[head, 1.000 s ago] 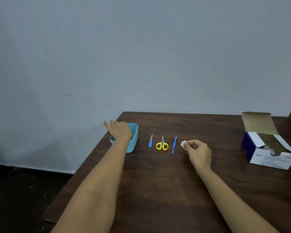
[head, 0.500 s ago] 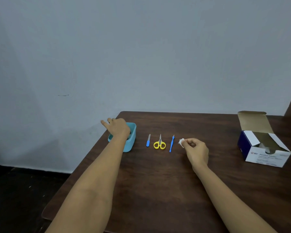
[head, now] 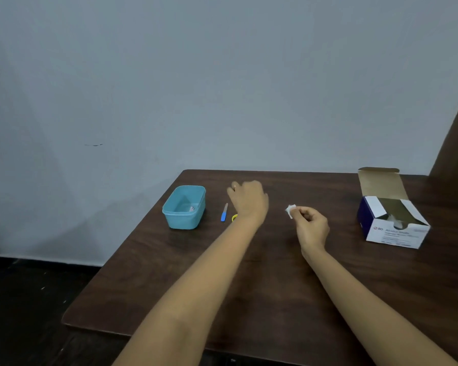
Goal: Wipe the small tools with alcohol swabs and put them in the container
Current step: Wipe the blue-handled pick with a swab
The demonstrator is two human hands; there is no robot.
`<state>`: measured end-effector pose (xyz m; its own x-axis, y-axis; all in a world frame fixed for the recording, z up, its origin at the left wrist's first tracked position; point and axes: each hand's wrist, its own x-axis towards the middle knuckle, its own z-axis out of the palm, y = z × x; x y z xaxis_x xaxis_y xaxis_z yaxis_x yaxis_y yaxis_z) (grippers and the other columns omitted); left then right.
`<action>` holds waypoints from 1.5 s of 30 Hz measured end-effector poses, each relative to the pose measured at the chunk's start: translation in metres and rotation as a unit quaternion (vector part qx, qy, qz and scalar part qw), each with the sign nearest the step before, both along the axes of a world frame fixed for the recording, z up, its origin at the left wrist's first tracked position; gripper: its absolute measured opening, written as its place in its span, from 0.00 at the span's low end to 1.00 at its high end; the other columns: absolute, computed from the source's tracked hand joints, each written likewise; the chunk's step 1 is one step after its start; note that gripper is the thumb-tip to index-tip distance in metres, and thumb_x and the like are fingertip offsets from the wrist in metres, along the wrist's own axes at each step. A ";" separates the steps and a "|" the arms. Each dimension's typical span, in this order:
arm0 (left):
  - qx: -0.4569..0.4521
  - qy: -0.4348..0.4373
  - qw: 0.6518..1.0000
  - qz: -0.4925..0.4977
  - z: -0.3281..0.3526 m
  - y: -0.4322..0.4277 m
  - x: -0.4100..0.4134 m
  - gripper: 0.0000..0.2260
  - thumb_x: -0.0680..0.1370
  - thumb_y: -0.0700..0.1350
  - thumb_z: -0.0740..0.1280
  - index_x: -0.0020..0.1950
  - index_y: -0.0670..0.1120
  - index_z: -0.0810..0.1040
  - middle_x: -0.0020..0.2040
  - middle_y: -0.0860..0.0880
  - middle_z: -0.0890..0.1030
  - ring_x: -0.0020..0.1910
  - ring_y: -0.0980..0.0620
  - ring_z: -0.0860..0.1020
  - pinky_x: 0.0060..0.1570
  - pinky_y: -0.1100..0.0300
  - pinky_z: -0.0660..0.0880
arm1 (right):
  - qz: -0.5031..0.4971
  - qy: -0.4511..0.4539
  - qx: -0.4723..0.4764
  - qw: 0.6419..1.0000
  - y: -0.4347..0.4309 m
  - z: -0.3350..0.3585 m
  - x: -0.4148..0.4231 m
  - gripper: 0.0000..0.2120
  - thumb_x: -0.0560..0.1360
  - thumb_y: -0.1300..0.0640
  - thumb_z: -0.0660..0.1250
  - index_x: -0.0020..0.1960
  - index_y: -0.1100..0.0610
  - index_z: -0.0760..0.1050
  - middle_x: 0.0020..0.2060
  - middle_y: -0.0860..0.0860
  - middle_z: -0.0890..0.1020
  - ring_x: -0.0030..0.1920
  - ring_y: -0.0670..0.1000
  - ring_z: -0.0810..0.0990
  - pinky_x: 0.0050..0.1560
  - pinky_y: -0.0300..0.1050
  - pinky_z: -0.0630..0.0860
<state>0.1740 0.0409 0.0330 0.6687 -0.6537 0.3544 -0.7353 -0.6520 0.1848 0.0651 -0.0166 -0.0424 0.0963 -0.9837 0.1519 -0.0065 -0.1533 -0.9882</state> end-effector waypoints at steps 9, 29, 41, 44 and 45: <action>0.083 0.049 0.994 0.058 -0.037 -0.009 -0.014 0.12 0.79 0.47 0.66 0.59 0.42 0.77 0.53 0.45 0.81 0.62 0.43 0.74 0.64 0.50 0.64 | 0.023 0.002 -0.001 1.000 -0.007 -0.003 -0.012 0.07 0.71 0.53 0.73 0.42 0.56 0.83 0.38 0.48 0.84 0.42 0.44 0.80 0.42 0.34 0.72; 0.056 -0.016 0.998 -0.034 -0.070 -0.013 -0.021 0.08 0.80 0.45 0.62 0.57 0.42 0.75 0.54 0.45 0.81 0.59 0.44 0.76 0.60 0.51 0.68 | 0.133 -0.170 0.168 0.962 -0.020 0.005 -0.034 0.02 0.75 0.65 0.69 0.47 0.61 0.80 0.40 0.53 0.79 0.35 0.46 0.71 0.39 0.39 0.71; 0.042 0.031 0.998 -0.041 -0.064 -0.021 -0.037 0.27 0.79 0.64 0.54 0.53 0.43 0.78 0.50 0.45 0.81 0.54 0.45 0.78 0.57 0.50 0.68 | 0.132 -0.204 0.183 0.953 -0.020 0.005 -0.035 0.03 0.75 0.66 0.69 0.47 0.61 0.80 0.41 0.54 0.80 0.36 0.46 0.72 0.38 0.38 0.72; 0.073 0.063 0.995 -0.025 -0.057 -0.030 -0.044 0.24 0.77 0.63 0.60 0.54 0.44 0.78 0.52 0.46 0.81 0.54 0.45 0.78 0.57 0.50 0.68 | 0.127 -0.216 0.181 0.951 -0.019 0.007 -0.036 0.03 0.75 0.66 0.68 0.45 0.61 0.79 0.41 0.54 0.79 0.36 0.46 0.72 0.38 0.37 0.72; 0.079 0.081 0.993 -0.018 -0.055 -0.032 -0.046 0.21 0.78 0.61 0.61 0.56 0.44 0.78 0.53 0.46 0.81 0.56 0.45 0.78 0.58 0.50 0.67 | 0.125 -0.220 0.183 0.950 -0.018 0.008 -0.036 0.03 0.75 0.66 0.68 0.45 0.61 0.79 0.40 0.54 0.79 0.36 0.46 0.72 0.38 0.38 0.72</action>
